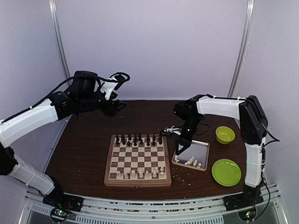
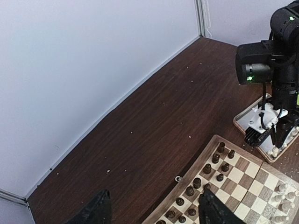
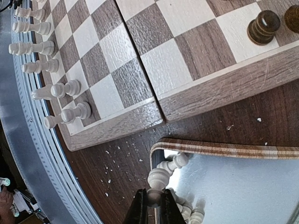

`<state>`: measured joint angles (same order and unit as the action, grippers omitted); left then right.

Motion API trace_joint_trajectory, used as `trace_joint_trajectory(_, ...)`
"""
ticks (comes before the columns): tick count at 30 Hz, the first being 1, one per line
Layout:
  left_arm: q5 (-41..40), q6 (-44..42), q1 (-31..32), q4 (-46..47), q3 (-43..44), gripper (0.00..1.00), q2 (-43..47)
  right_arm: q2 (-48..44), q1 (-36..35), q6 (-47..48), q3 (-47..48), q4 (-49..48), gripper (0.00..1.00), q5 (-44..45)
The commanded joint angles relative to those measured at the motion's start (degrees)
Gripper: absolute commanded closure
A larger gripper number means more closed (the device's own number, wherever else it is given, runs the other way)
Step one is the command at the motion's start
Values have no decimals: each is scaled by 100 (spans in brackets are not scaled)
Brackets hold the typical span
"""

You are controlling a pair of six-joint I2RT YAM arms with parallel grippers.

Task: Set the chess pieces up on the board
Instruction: Pick up the pawn from the storage box, then place the pawn at c2.

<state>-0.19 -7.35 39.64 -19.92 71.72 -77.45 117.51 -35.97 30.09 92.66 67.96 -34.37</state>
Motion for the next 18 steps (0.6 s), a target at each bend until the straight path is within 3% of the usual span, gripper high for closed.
trace_joint_trajectory(1,29,25,35,71,175,35,-31,-304,24,30,190,144,98,-171)
trace_joint_trajectory(8,19,24,36,67,175,35,-49,-615,-192,-84,428,83,98,370)
trace_joint_trajectory(18,-64,6,35,76,167,35,3,-396,-1494,-75,983,89,97,1805)
